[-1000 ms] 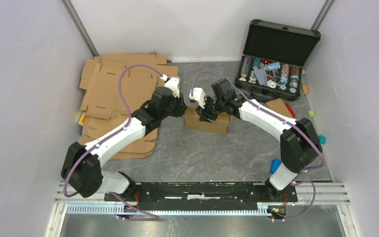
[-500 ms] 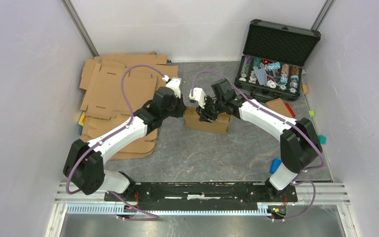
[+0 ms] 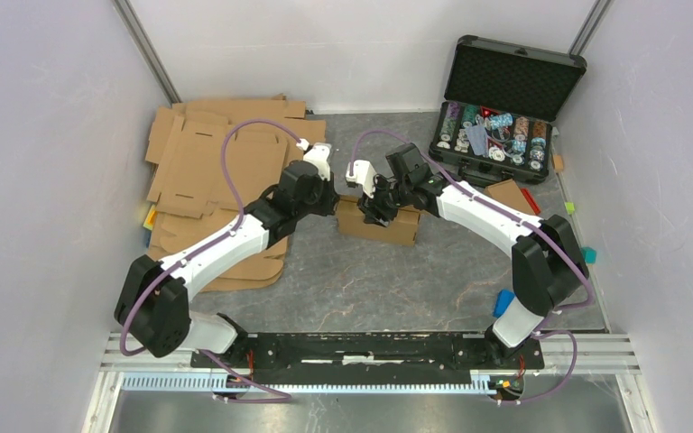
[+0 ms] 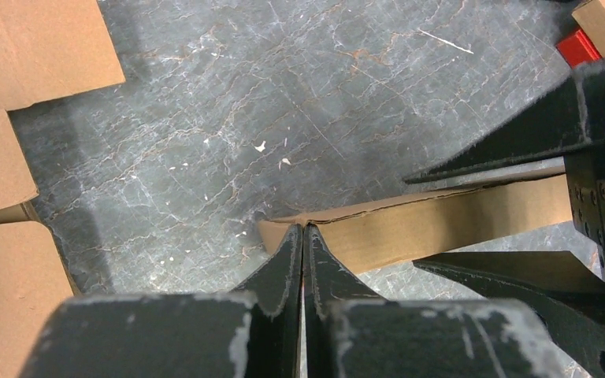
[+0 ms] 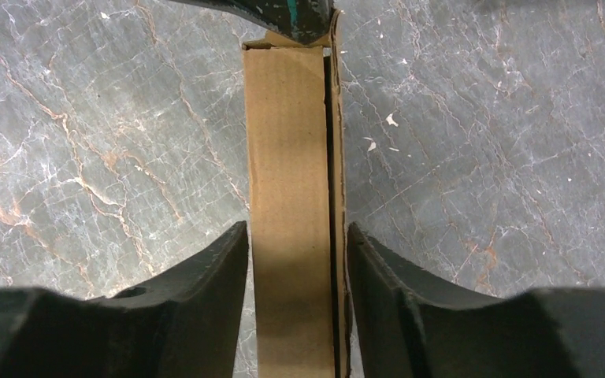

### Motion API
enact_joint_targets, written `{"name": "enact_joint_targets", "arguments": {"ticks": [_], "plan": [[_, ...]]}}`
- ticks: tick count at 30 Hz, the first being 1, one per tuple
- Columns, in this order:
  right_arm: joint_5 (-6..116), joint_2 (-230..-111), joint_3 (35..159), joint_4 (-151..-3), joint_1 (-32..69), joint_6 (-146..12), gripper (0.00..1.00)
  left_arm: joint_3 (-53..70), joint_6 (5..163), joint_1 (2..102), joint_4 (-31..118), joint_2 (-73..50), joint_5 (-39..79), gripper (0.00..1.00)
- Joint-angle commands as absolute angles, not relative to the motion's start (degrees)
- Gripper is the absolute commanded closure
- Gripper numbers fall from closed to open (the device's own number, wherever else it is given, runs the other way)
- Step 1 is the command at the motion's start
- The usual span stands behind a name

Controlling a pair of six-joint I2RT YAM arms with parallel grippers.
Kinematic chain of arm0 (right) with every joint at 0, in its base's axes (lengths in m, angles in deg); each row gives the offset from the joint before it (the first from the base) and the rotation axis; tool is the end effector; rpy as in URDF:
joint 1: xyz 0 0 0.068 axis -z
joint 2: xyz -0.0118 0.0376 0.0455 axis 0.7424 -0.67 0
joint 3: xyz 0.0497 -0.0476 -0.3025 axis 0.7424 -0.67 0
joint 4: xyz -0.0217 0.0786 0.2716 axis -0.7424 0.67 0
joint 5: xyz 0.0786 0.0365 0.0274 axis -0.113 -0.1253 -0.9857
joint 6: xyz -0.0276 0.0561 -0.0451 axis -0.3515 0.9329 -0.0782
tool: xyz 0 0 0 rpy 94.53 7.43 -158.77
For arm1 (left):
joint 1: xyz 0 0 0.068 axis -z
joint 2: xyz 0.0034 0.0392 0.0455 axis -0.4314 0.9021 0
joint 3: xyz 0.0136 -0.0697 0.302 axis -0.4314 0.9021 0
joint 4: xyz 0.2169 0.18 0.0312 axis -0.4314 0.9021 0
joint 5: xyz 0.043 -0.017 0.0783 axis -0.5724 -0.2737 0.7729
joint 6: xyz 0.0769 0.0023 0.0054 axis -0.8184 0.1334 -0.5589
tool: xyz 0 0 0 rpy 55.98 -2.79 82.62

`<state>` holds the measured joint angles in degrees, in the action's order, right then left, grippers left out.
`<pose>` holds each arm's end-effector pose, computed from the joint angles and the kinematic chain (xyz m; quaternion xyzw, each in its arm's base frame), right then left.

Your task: Fold the paper box

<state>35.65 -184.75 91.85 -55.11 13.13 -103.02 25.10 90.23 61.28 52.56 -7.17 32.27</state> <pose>0.3162 0.2557 0.2595 -0.5509 0.7251 0.2326 0.3415 0.2899 -0.2028 0.2845 0.1163 0.8626 -0.1953 0.4519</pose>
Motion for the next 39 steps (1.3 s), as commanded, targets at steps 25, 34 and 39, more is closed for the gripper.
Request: {"name": "enact_joint_targets", "arguments": {"ticks": [25, 34, 39], "plan": [[33.2, -184.9, 92.7, -62.1, 13.6, -98.4, 0.27, 36.9, 85.9, 63.6, 43.3, -9.5, 31.7, 0.98], [34.0, -186.7, 94.3, -61.5, 13.6, -97.9, 0.34, 40.5, 84.6, 65.9, 40.7, -11.0, 35.2, 0.98], [34.2, -187.3, 94.7, -61.9, 13.6, -97.0, 0.36, 41.4, 84.3, 66.1, 39.6, -10.4, 36.1, 0.98]]}}
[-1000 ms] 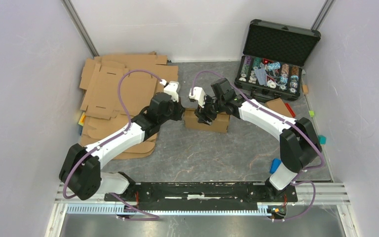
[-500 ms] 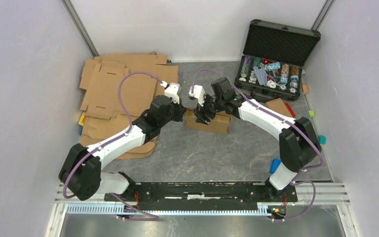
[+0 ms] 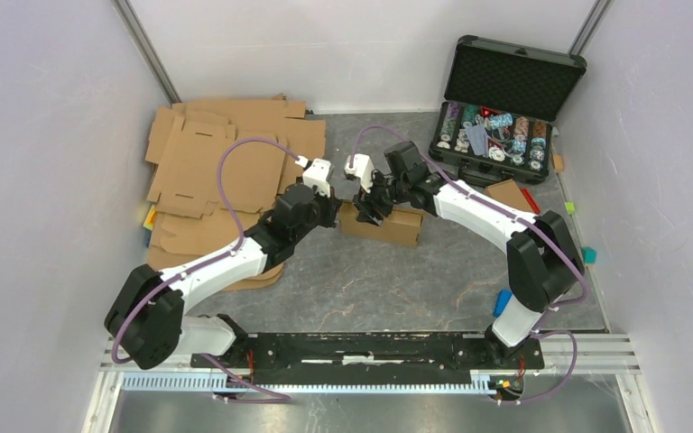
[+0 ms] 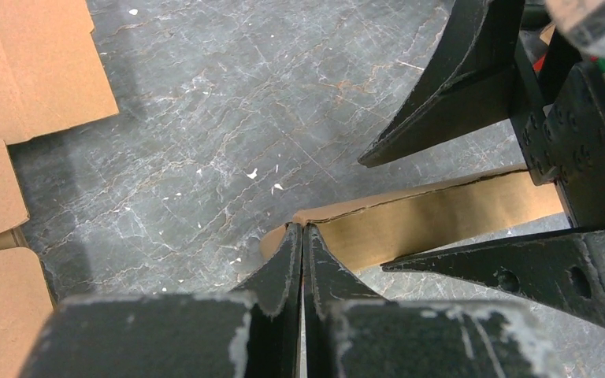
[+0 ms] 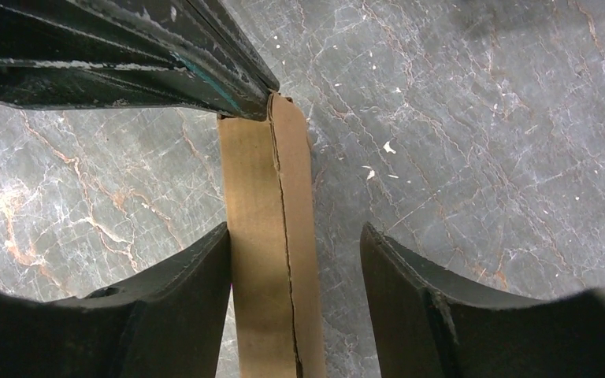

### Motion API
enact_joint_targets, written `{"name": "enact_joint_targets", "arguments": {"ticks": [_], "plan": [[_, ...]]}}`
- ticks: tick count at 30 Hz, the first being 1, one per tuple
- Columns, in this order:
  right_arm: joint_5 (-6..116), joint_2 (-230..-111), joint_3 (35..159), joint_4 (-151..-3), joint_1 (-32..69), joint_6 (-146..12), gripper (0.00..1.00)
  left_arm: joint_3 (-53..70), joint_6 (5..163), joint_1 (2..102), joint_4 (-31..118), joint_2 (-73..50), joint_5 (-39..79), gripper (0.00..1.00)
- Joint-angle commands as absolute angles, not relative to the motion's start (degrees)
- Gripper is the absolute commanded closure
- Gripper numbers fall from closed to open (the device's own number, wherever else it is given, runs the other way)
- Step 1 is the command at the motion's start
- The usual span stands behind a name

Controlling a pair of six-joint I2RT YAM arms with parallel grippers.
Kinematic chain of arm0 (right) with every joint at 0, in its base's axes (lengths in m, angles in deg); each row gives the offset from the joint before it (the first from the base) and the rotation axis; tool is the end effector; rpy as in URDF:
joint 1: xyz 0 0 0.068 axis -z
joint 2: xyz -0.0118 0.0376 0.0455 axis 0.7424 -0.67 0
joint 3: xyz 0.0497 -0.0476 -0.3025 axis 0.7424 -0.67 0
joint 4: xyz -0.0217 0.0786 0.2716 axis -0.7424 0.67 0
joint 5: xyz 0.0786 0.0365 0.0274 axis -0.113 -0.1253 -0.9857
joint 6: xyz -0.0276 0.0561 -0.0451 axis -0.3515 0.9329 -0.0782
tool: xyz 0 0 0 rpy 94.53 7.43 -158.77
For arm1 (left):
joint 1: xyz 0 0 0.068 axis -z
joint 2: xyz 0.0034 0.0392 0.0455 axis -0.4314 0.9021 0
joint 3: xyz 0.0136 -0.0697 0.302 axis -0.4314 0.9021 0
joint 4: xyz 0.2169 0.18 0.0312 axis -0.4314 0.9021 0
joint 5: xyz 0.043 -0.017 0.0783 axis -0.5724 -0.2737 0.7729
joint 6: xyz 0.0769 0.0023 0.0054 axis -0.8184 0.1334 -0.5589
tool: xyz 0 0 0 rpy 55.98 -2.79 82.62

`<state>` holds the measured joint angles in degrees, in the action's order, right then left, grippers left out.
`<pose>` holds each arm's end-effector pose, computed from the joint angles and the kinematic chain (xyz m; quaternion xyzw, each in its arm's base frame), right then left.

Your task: Fold the paper box

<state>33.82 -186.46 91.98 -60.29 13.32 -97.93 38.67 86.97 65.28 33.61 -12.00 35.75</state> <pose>0.3264 0.2633 0.2576 -0.5207 0.7303 0.2610 0.3569 0.2578 -0.2030 0.2609 0.1408 0.8105 -0.2117 0.5277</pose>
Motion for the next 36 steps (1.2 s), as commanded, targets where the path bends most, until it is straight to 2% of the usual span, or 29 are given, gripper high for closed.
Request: {"name": "enact_joint_targets", "arguments": {"ticks": [1, 11, 24, 30, 33, 36], "plan": [[34.4, -187.5, 94.7, -61.9, 13.7, -96.8, 0.36, 41.5, 84.3, 66.0, 39.4, -10.2, 36.1, 0.98], [34.3, -187.5, 94.4, -62.0, 14.8, -96.1, 0.53, 40.1, 87.8, 65.9, 40.9, -8.3, 36.2, 0.98], [33.9, -187.4, 94.4, -61.4, 14.9, -96.7, 0.57, 38.4, 88.7, 65.8, 42.8, -6.9, 34.7, 0.98], [33.4, -187.4, 94.6, -60.6, 15.0, -97.6, 0.57, 36.4, 91.2, 65.8, 47.5, -11.2, 33.9, 0.66], [33.3, -187.2, 94.5, -60.5, 15.0, -97.9, 0.57, 36.2, 92.4, 65.7, 48.5, -13.9, 32.9, 0.55], [33.2, -187.1, 94.5, -60.4, 15.0, -98.0, 0.55, 35.7, 94.1, 64.1, 48.5, -14.9, 29.8, 0.50]]}}
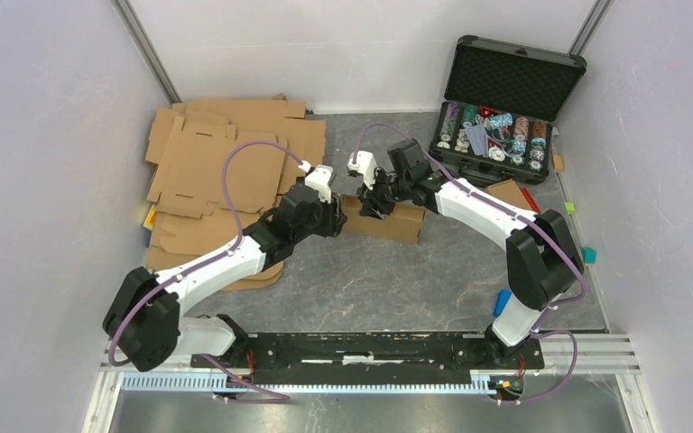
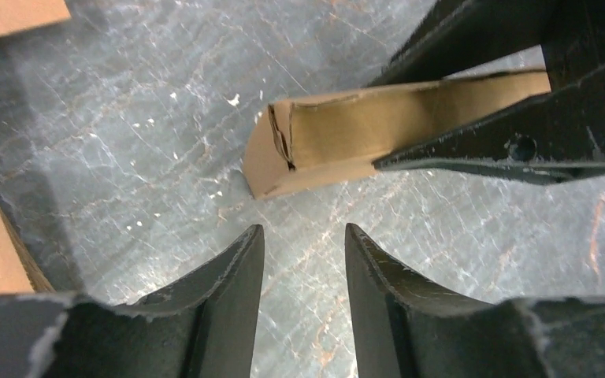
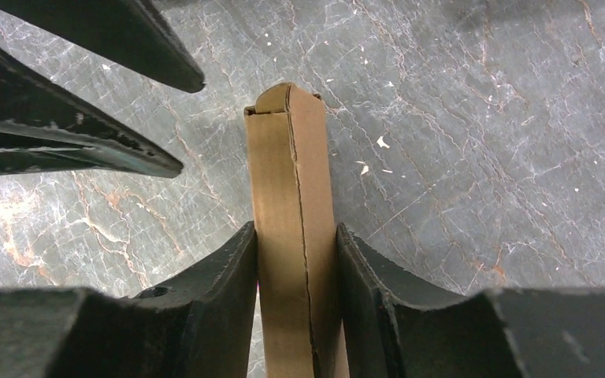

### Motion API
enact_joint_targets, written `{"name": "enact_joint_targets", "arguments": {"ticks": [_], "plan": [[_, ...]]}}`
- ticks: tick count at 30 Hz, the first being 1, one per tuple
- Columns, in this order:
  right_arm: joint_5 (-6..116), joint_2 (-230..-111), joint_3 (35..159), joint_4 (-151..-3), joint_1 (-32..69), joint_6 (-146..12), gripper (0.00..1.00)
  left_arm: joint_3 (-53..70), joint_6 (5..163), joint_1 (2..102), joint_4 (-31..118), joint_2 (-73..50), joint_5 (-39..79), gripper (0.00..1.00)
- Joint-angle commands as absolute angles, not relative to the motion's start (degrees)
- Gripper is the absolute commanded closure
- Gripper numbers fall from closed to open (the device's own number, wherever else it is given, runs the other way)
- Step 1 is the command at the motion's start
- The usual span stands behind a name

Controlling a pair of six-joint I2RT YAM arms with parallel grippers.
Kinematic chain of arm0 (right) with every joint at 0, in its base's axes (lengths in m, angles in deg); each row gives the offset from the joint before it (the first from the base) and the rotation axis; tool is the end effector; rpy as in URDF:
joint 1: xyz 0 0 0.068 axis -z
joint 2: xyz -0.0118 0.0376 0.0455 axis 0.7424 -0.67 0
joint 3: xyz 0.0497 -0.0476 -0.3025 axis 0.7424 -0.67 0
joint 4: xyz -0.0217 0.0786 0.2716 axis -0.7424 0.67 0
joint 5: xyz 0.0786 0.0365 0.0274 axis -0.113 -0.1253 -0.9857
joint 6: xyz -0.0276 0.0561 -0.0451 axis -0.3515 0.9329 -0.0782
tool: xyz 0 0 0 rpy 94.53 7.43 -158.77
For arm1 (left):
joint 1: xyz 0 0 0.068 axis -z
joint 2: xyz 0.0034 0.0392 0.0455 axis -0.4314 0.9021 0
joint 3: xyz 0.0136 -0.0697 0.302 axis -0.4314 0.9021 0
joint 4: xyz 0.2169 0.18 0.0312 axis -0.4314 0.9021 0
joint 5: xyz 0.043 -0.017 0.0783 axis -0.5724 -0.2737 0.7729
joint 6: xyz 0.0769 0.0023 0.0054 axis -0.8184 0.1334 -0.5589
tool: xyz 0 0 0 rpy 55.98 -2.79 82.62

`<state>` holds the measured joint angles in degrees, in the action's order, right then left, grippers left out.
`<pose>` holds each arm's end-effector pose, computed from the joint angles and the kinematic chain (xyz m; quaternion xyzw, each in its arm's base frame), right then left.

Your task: Fold the paper box

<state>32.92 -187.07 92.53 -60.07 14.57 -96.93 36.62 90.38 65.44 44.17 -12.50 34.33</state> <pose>0.3335 0.2582 0.2568 -0.5080 0.7385 0.2671 0.3539 0.2511 -0.2007 0.2540 0.1349 0.8498 -0.2068 0.4658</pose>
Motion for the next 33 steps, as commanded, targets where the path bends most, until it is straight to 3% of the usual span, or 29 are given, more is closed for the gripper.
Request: {"name": "enact_joint_targets", "arguments": {"ticks": [1, 10, 16, 24, 29, 33], "plan": [[33.1, -187.1, 94.4, -60.4, 15.0, -98.0, 0.54, 35.3, 94.9, 63.1, 48.4, -14.8, 27.9, 0.48], [32.8, -186.5, 94.1, -60.4, 15.0, -98.1, 0.53, 32.2, 101.6, 55.4, 41.3, -12.5, 17.1, 0.24], [32.5, -186.3, 94.0, -60.5, 15.0, -98.0, 0.53, 30.6, 104.0, 53.6, 37.3, -10.1, 14.3, 0.18], [32.0, -186.3, 94.0, -60.5, 15.0, -98.0, 0.53, 26.9, 105.0, 52.5, 37.5, -5.0, 14.8, 0.22], [31.9, -186.3, 94.1, -60.4, 15.0, -98.0, 0.53, 26.1, 105.1, 52.3, 38.1, -2.7, 14.4, 0.37], [32.0, -186.4, 94.1, -60.4, 15.0, -98.0, 0.53, 26.7, 104.9, 52.2, 38.7, -2.5, 14.7, 0.43]]}}
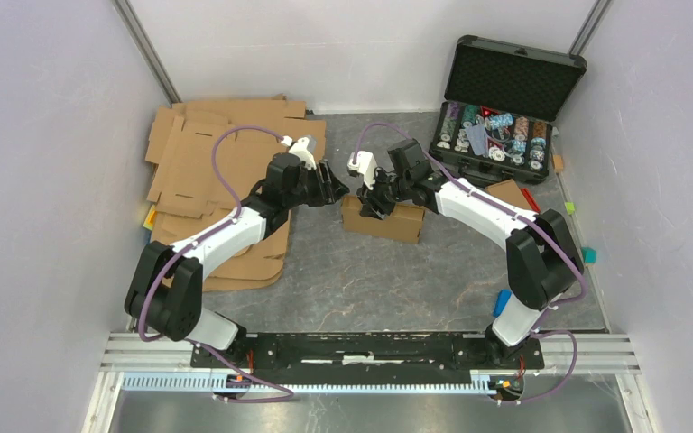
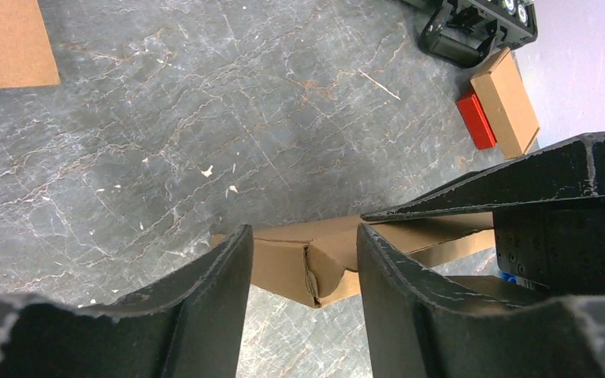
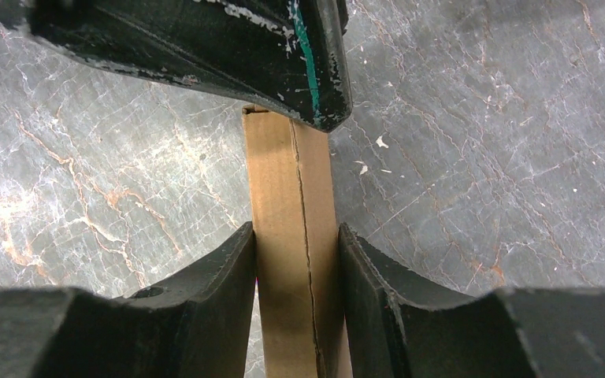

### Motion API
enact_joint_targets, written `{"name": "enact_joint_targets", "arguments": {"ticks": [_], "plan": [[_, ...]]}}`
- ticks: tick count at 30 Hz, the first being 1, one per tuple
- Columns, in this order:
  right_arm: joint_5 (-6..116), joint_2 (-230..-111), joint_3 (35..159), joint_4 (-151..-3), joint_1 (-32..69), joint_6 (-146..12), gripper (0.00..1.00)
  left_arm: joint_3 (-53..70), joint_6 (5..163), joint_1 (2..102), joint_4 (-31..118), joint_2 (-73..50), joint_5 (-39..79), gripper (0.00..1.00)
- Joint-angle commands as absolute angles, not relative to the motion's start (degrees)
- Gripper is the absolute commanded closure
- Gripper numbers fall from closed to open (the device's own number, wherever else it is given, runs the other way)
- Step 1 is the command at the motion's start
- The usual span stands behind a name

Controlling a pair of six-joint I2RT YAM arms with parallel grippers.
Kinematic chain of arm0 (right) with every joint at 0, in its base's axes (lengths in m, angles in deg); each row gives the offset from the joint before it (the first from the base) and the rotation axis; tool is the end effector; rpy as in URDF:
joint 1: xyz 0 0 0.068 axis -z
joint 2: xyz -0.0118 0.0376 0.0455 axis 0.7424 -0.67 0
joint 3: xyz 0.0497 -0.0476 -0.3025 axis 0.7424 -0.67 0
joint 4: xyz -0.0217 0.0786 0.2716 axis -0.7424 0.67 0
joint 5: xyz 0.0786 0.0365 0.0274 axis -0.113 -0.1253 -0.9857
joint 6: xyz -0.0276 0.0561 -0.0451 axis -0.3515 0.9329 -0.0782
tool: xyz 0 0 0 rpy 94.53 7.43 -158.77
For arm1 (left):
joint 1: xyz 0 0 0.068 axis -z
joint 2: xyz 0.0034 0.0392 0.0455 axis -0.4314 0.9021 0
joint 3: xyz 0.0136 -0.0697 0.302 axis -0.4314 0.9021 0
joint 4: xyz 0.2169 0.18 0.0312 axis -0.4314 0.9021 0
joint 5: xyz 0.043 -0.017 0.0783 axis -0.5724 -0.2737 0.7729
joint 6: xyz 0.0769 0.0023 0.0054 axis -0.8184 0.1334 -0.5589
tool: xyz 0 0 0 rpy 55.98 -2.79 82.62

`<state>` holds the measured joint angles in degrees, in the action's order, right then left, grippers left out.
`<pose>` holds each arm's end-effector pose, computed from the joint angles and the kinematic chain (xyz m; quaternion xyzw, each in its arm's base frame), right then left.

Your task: Fold the paper box

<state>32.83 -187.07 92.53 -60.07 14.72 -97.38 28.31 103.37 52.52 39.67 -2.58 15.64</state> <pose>0.3341 0.2574 0.2569 -0.5101 0.7369 0.2660 0.3551 0.3255 -0.1816 0.2634 0.0267 0.8445 -0.3376 0.4148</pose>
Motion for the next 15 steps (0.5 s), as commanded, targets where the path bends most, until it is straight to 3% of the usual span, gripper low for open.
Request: {"name": "enact_joint_targets", "arguments": {"ticks": [1, 7, 15], "plan": [[31.9, -186.5, 94.1, -60.4, 15.0, -97.9, 0.53, 26.7, 104.9, 52.2, 38.7, -2.5, 14.8, 0.45], [31.9, -186.9, 94.4, -60.2, 15.0, -97.4, 0.53, 27.6, 104.9, 52.2, 38.7, -2.4, 14.5, 0.63], [32.7, -187.4, 94.7, -60.3, 15.0, -96.8, 0.53, 31.2, 105.1, 52.2, 35.6, -2.7, 14.3, 0.75]]}}
